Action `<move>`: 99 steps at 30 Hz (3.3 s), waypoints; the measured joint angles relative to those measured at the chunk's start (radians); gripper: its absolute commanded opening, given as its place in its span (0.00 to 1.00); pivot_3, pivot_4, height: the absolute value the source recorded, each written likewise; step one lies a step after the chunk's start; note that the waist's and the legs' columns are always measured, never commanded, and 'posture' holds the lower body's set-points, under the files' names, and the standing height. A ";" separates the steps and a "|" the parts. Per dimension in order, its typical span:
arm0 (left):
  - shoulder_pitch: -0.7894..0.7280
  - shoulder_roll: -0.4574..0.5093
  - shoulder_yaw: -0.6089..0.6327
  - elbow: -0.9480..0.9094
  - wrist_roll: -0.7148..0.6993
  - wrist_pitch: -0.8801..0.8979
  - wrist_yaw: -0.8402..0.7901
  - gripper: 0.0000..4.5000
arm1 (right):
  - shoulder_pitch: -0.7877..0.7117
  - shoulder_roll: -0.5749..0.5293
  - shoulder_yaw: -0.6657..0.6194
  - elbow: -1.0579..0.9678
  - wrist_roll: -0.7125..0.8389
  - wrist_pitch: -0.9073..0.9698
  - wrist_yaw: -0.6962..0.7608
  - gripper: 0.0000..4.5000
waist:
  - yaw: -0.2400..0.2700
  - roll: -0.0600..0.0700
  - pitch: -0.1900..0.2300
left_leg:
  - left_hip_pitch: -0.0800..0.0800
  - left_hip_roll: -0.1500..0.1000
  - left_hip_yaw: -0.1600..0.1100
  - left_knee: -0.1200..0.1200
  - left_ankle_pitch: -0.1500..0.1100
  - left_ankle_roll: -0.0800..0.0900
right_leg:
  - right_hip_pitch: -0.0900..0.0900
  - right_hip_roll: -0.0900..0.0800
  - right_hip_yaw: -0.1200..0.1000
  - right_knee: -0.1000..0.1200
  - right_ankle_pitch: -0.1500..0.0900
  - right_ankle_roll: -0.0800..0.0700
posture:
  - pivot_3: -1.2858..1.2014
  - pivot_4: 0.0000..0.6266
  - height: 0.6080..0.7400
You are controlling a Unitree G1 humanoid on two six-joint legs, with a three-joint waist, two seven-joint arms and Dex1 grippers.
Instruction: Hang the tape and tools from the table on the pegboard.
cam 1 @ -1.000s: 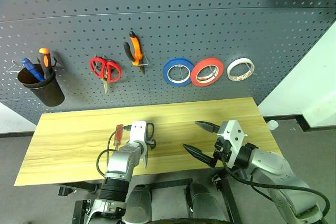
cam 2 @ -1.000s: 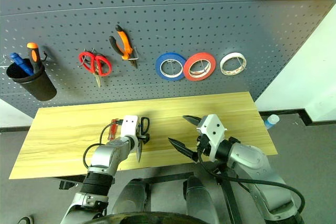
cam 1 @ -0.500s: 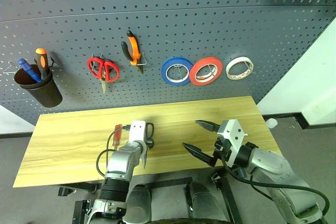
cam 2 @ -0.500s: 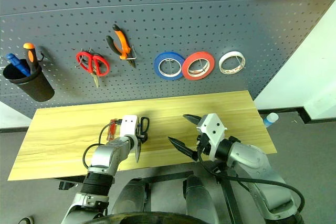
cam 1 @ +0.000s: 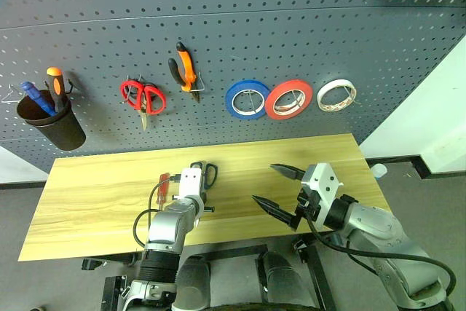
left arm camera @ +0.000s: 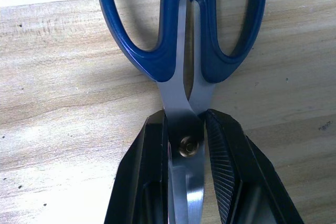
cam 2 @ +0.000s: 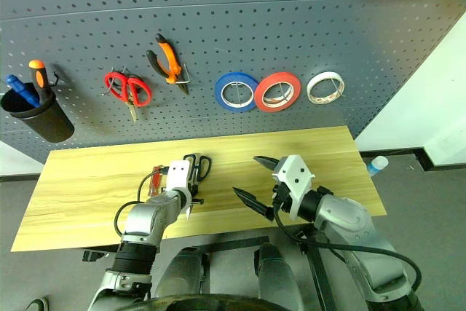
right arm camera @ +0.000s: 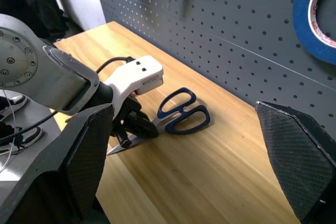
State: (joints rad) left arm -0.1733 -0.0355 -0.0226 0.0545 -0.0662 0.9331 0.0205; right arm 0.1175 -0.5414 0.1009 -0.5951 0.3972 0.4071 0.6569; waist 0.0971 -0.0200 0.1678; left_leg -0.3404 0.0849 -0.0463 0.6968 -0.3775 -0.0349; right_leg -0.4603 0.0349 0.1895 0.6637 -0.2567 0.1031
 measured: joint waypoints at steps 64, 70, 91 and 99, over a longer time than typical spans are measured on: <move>0.170 0.344 -0.067 -0.196 0.231 -1.032 -0.117 0.12 | -0.137 0.161 -0.109 0.182 0.154 -0.168 0.097 1.00 | 0.093 0.002 0.001 | -0.004 0.000 -0.003 0.002 0.000 0.000 | -0.002 0.000 -0.001 0.001 0.002 -0.001 | 0.66 0.12 0.52; 0.183 0.342 -0.012 -0.228 0.227 -1.051 -0.110 0.12 | -0.156 0.150 -0.109 0.221 0.134 -0.177 0.110 1.00 | 0.113 0.003 -0.006 | -0.002 0.000 -0.003 0.002 0.000 0.000 | 0.000 0.000 -0.002 0.002 0.002 -0.001 | 0.66 0.11 0.52; 0.072 0.330 0.045 -0.133 0.128 -1.005 -0.188 0.12 | -0.166 0.128 -0.109 0.247 0.116 -0.186 0.125 1.00 | 0.137 0.002 -0.036 | 0.001 0.000 -0.003 0.003 0.001 0.000 | 0.003 0.000 -0.002 0.004 0.003 -0.002 | 0.65 0.10 0.52; 0.056 0.339 0.061 -0.097 0.121 -1.022 -0.192 0.12 | -0.162 0.126 -0.109 0.247 0.103 -0.186 0.118 1.00 | 0.137 0.002 -0.042 | 0.001 0.000 -0.003 0.003 0.001 -0.001 | 0.003 0.000 -0.002 0.005 0.003 -0.002 | 0.66 0.10 0.52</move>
State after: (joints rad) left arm -0.1176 0.3036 0.0382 -0.0430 0.0546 -0.0887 -0.1715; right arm -0.0445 -0.4157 -0.0078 -0.3484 0.4999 0.2210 0.7751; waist 0.2346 -0.0185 0.1261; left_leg -0.3392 0.0845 -0.0494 0.7000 -0.3768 -0.0356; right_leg -0.4577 0.0349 0.1872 0.6684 -0.2541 0.1008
